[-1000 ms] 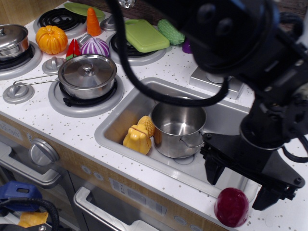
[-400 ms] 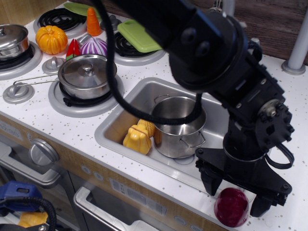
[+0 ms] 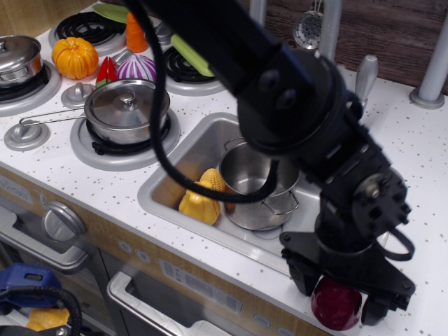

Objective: Put sweet potato in pot which is in sink

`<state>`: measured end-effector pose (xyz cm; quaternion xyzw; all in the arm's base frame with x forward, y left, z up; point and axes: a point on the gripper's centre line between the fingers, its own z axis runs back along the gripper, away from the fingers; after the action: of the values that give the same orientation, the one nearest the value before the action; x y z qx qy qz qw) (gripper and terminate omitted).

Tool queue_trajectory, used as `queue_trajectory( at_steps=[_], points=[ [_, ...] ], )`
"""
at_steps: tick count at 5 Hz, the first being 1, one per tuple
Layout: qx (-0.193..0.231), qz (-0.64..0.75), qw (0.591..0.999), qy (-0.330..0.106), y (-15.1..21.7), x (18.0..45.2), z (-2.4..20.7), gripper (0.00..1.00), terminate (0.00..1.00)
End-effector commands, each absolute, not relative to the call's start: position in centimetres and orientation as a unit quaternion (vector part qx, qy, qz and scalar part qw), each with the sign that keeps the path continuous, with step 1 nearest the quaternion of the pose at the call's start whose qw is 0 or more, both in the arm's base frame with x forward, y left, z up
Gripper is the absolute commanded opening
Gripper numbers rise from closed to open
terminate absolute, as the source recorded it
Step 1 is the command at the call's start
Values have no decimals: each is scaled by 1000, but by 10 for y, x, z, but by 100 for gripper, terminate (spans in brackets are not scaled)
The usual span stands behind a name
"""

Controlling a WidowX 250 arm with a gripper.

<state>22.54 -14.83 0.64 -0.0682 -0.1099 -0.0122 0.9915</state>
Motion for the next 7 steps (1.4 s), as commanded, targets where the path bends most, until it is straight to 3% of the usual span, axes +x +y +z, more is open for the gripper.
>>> queue_trajectory(
  at_steps=[1, 3, 4, 5, 7],
  points=[
    [-69, -5, 989, -128, -148, 231, 7, 0, 0],
    [1, -38, 990, -135, -133, 243, 53, 0, 0],
    [41, -65, 987, -140, -111, 268, 74, 0, 0],
    [55, -96, 982, -156, -83, 300, 78, 0, 0],
    [69, -149, 965, -202, -40, 347, 61, 0, 0]
  ],
)
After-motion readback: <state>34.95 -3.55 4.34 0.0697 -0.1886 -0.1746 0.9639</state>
